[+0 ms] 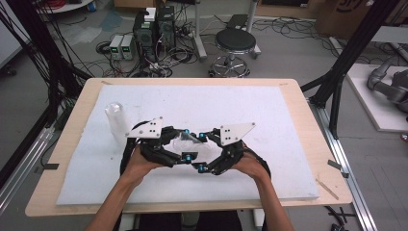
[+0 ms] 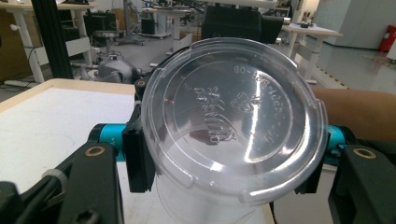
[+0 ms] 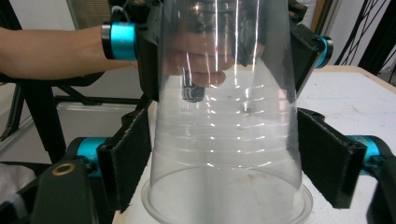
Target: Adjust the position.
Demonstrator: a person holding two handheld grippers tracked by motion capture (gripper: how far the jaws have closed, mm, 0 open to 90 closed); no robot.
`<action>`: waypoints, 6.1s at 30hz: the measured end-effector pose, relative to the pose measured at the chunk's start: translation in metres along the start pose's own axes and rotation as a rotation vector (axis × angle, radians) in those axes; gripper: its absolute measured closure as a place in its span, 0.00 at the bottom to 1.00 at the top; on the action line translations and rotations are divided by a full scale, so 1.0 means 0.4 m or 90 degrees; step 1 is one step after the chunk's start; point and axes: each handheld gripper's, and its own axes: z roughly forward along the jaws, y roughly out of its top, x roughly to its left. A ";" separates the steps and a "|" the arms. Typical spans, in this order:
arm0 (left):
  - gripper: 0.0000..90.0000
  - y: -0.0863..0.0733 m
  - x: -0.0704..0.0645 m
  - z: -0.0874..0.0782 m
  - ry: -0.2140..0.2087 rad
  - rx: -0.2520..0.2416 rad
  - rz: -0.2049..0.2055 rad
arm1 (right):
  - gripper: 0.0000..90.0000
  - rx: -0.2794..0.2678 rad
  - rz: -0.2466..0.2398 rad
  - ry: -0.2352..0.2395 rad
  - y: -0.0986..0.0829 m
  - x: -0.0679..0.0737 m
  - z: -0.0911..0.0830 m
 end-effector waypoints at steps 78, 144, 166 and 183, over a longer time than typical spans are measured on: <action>0.46 0.060 0.011 0.075 -0.003 0.496 0.033 | 0.18 0.504 -0.006 0.034 0.117 -0.018 0.038; 0.46 -0.096 -0.007 -0.031 0.012 -0.014 -0.021 | 0.19 -0.074 0.068 0.021 0.009 -0.018 -0.027; 0.02 -0.097 -0.014 -0.022 0.054 0.050 -0.052 | 0.36 -0.090 0.053 0.037 0.012 -0.018 -0.029; 0.02 -0.153 -0.049 -0.155 0.237 0.238 -0.042 | 0.37 0.053 0.094 -0.078 0.023 -0.037 -0.040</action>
